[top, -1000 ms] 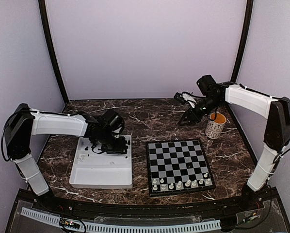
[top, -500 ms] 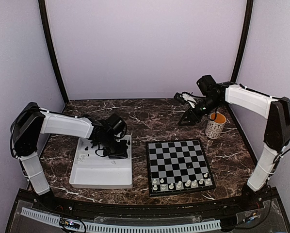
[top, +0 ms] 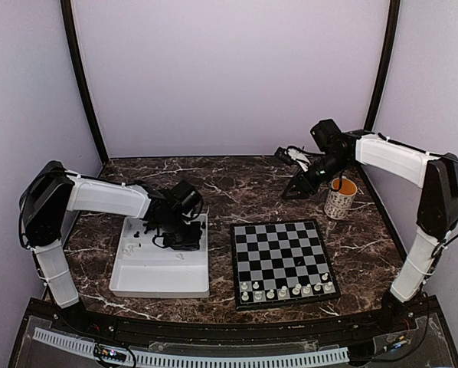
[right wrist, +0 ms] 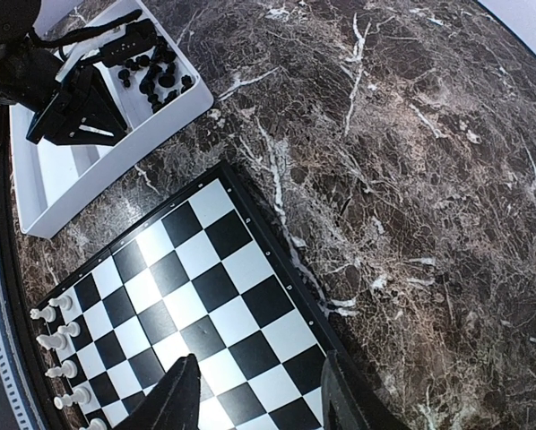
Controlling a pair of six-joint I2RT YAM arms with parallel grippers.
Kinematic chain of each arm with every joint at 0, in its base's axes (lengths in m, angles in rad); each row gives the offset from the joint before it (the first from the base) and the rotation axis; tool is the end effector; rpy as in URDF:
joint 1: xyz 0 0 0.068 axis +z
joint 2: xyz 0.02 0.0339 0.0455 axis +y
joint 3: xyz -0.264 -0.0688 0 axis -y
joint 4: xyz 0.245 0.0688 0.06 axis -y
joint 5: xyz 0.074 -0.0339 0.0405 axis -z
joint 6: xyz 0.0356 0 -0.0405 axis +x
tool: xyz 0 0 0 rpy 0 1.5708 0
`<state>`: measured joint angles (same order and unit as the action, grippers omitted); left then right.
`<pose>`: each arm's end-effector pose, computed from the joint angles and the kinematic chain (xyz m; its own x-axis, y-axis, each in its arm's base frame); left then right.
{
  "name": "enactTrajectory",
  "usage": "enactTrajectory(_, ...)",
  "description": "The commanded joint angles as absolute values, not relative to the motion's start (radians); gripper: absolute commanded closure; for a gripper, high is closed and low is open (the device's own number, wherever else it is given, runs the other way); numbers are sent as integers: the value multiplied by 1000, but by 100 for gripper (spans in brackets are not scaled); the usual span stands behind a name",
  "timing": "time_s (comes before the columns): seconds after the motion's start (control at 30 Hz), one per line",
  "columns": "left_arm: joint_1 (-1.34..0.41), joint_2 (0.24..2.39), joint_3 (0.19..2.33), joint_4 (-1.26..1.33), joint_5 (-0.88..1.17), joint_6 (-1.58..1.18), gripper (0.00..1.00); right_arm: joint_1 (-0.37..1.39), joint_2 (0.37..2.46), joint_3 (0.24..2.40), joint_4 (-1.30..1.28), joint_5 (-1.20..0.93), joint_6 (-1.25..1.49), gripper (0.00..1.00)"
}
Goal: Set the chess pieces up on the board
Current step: Pick up the pawn from the storage box, then pass from the left arm to the right
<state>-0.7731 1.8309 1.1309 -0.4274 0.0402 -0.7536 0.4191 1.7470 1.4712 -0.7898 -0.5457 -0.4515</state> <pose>0.2573 -0.2531 0.1577 -0.9574 -0.0211 -0.2880 0.0754 0.9444 -0.3200 0.3295 0.1670 0.2730 -0.4674 -0.6165 -0.6336 -0.8682 0.4552 0.1975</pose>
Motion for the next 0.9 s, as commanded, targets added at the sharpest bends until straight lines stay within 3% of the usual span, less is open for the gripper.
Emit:
enactTrajectory(0.0,-779,1830,1095,-514,32,-728,76,428,1738,1473,-778,-559,-459,53)
enactTrajectory(0.3,-791,1794,1094,-508,28,-625,84,428,1719,1470,-774,-560,-450,53)
enactTrajectory(0.6,-798,1507,963,-335,35,-377,87,444,1708,1484,-722,-704,-362,54)
enactTrajectory(0.87,-839,1310,868,-149,122,-192,85,577,1848,1592,-754,-892,-254,54)
